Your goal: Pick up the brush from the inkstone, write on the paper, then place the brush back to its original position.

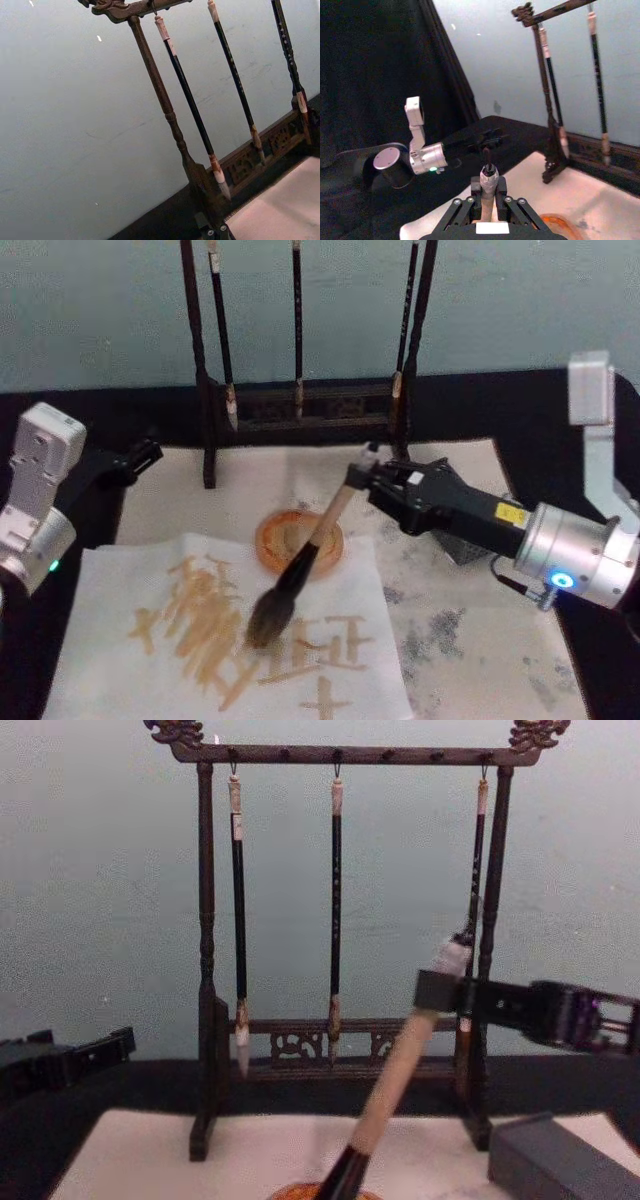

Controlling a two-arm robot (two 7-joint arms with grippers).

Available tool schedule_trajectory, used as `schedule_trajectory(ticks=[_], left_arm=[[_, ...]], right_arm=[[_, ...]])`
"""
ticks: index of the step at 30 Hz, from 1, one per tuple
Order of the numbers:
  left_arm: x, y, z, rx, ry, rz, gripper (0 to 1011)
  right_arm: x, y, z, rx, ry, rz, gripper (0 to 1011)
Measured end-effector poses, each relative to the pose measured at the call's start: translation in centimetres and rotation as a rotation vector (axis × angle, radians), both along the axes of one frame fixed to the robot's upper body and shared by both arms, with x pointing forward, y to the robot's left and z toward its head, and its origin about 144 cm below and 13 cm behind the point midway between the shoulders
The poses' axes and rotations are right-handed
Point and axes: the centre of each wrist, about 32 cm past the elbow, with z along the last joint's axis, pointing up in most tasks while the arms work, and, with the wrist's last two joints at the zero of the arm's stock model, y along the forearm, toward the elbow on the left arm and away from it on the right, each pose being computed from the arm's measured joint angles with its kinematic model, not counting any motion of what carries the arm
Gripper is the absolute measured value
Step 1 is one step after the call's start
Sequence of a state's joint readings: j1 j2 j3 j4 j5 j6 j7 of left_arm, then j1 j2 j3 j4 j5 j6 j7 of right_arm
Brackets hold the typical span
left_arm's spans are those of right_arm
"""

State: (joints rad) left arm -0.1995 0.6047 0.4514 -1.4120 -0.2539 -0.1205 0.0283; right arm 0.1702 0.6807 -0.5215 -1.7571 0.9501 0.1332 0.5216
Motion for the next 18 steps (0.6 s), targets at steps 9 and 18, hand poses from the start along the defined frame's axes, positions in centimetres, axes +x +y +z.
schedule_trajectory(ticks=[9, 18], left_arm=[[0.0, 0.0, 0.0, 0.0, 0.0, 0.0, 1002], [0.0, 0.0, 0.0, 0.0, 0.0, 0.0, 1002]], right_arm=[[-0.5, -1.9, 0.2, -0.004, -0.006, -0.047, 168], [-1.4, -3.8, 0.8, 0.006, -0.02, -0.09, 168]])
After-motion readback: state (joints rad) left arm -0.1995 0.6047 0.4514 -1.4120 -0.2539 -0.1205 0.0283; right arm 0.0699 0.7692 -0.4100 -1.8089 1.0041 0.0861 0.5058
